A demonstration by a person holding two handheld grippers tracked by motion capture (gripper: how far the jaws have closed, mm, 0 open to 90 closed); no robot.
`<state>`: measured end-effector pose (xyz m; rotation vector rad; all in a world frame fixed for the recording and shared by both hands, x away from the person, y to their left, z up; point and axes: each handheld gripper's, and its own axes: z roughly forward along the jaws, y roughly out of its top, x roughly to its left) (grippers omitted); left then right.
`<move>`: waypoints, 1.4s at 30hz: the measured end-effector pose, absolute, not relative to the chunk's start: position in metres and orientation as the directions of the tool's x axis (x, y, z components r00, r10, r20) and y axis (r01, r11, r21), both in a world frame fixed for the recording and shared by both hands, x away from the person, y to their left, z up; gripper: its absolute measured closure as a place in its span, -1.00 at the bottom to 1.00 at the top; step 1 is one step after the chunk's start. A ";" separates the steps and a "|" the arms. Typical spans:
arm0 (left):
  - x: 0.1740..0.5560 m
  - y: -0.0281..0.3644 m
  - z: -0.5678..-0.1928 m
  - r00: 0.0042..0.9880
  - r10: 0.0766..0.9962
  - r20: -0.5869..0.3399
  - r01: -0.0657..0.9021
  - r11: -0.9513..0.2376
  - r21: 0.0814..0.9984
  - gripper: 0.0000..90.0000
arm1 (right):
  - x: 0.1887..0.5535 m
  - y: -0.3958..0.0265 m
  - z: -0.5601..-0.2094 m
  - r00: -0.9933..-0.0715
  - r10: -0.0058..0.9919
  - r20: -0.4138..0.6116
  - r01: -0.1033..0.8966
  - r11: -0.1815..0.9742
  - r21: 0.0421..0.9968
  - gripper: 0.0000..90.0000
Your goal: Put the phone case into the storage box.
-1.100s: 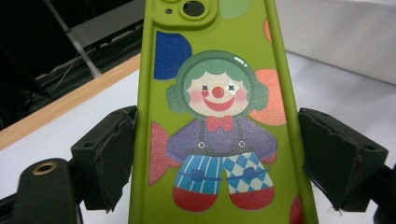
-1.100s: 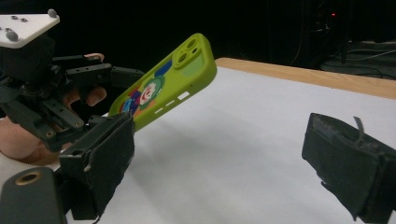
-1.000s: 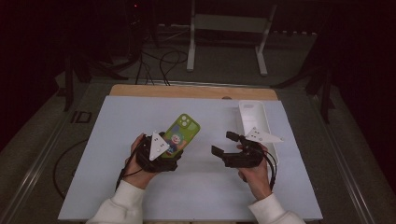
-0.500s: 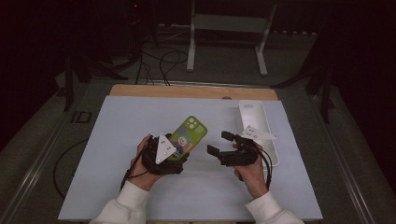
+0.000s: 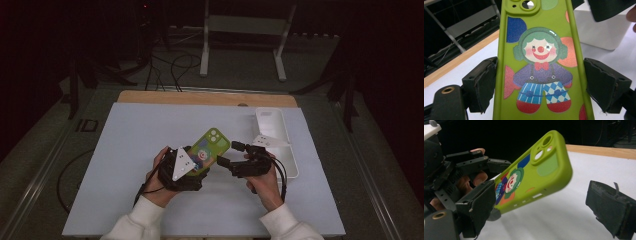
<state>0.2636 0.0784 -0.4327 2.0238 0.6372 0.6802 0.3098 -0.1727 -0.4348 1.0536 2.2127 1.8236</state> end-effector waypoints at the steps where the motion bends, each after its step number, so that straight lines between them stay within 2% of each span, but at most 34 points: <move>1: 0.264 0.078 -0.433 0.718 0.660 0.220 0.177 -0.479 0.860 -0.64 | 0.310 -0.173 -0.435 -0.759 0.550 0.348 0.447 0.051 0.893 -0.80; 10: 0.257 0.070 -0.431 0.738 0.635 0.229 0.145 -0.480 0.865 -0.65 | 0.312 -0.166 -0.434 -0.763 0.524 0.379 0.472 0.050 0.880 -0.79; 14: 0.255 0.069 -0.431 0.743 0.629 0.228 0.138 -0.477 0.868 -0.65 | 0.312 -0.165 -0.433 -0.767 0.515 0.383 0.475 0.054 0.878 -0.72; 15: 0.253 0.067 -0.432 0.746 0.626 0.228 0.131 -0.474 0.871 -0.65 | 0.311 -0.165 -0.433 -0.764 0.510 0.394 0.484 0.050 0.874 -0.57; 18: 0.252 0.066 -0.432 0.749 0.622 0.229 0.125 -0.471 0.873 -0.65 | 0.311 -0.165 -0.433 -0.763 0.498 0.413 0.498 0.045 0.866 -0.35; 19: 0.252 0.066 -0.432 0.749 0.622 0.229 0.125 -0.471 0.873 -0.65 | 0.311 -0.165 -0.433 -0.763 0.498 0.413 0.498 0.045 0.866 -0.35; 21: 0.252 0.065 -0.432 0.750 0.620 0.229 0.123 -0.472 0.873 -0.65 | 0.310 -0.164 -0.433 -0.756 0.497 0.425 0.510 0.042 0.859 -0.10; 27: 0.253 0.065 -0.434 0.752 0.618 0.230 0.126 -0.477 0.870 -0.65 | 0.311 -0.164 -0.434 -0.750 0.467 0.468 0.547 0.040 0.836 0.33; 33: 0.254 0.062 -0.440 0.752 0.613 0.242 0.135 -0.503 0.854 -0.65 | 0.306 -0.160 -0.431 -0.770 0.449 0.454 0.533 0.061 0.844 0.78; 42: 0.255 0.059 -0.443 0.731 0.629 0.266 0.146 -0.524 0.839 -0.65 | 0.300 -0.152 -0.428 -0.766 0.480 0.427 0.525 0.084 0.847 0.93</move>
